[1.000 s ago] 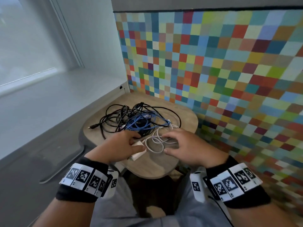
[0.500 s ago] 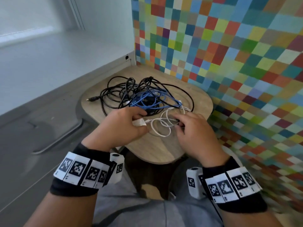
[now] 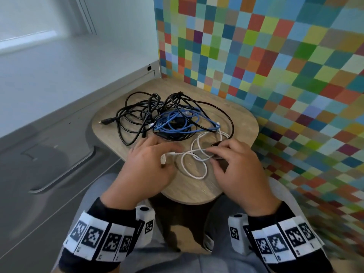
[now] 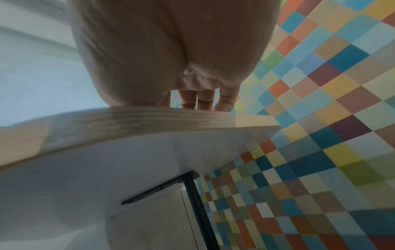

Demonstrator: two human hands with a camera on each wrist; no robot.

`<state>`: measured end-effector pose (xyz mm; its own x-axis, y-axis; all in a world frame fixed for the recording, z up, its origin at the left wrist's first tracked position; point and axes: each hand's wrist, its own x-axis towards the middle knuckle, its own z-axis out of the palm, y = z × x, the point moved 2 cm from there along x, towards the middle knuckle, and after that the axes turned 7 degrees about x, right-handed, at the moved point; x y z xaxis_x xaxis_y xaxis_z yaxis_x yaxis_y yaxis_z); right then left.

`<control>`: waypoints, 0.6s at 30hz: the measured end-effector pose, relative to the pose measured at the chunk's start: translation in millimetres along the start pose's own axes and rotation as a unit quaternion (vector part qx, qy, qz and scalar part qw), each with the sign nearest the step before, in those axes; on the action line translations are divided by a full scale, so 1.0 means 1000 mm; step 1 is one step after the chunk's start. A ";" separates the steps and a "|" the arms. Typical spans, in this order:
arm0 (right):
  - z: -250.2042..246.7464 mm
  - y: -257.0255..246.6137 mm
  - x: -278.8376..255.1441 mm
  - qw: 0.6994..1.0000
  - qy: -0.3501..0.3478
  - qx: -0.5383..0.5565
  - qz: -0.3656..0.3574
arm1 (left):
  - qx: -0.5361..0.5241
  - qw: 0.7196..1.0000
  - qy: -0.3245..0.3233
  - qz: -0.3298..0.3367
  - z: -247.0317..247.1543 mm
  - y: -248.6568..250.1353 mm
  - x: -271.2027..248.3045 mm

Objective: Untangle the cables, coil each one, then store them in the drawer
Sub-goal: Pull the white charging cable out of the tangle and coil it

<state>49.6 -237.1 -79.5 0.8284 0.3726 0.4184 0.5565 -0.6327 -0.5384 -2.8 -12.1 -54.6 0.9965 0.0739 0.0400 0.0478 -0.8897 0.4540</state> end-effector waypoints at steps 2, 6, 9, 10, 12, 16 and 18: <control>0.001 0.000 -0.001 1.000 -0.006 0.006 -0.014 | 0.030 0.999 0.014 -0.002 0.003 0.002 -0.001; 0.002 -0.002 -0.001 0.999 -0.019 0.032 -0.037 | 0.059 0.997 0.041 -0.008 0.003 0.010 -0.003; 0.002 -0.001 -0.001 0.998 -0.014 0.048 -0.037 | 0.065 0.997 0.050 0.003 0.002 0.013 -0.005; 0.002 -0.001 -0.002 0.998 -0.008 0.054 -0.032 | 0.083 0.995 0.047 0.008 0.003 0.014 -0.005; 0.003 0.000 -0.002 0.998 0.011 0.060 -0.017 | 0.099 0.994 0.042 0.014 0.006 0.014 -0.003; 0.004 0.003 -0.003 0.997 0.054 0.050 -0.001 | 0.080 0.995 0.056 0.030 0.008 0.011 0.001; 0.003 0.006 -0.003 0.997 0.059 0.056 0.005 | 0.087 0.993 0.073 0.036 0.005 0.009 0.001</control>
<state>50.4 -239.7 -86.0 0.8240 0.2801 0.4925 0.5577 -0.5542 -0.6180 -1.5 -22.1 -54.7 0.9777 0.0596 0.2014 -0.0003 -0.9584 0.2853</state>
